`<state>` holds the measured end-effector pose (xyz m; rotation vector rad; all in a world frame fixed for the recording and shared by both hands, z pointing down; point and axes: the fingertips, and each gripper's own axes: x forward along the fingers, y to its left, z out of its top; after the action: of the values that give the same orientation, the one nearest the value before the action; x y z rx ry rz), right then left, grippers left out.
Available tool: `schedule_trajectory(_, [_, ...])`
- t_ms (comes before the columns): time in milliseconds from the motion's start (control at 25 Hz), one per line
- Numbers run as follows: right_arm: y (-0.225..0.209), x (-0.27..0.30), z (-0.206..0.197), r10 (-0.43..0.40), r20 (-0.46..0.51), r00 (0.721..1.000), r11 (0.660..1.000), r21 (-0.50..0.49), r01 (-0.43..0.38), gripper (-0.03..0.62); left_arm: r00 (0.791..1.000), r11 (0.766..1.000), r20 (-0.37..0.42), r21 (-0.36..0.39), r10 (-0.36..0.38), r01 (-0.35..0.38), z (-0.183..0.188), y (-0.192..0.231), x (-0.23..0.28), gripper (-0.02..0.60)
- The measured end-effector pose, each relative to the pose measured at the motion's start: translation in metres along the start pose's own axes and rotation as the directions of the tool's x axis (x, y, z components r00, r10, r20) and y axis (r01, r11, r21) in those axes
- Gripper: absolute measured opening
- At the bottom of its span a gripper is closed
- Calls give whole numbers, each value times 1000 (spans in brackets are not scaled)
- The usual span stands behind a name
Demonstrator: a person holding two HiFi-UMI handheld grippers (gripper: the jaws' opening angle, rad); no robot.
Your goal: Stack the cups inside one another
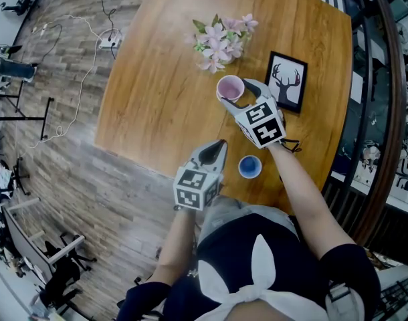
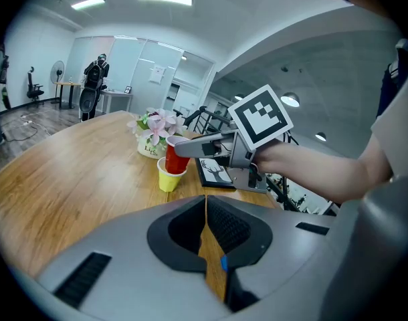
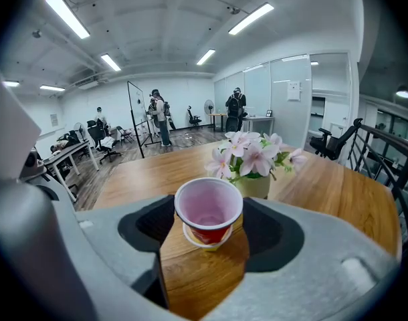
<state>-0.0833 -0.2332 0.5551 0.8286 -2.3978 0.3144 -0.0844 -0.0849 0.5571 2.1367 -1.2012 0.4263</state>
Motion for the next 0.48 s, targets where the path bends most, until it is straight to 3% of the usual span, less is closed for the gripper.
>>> schedule_trajectory(480, [4, 10, -12, 15, -31, 999, 1000, -12, -15, 319, 1000, 1000, -6, -3, -1, 1, -6, 3, 0, 25])
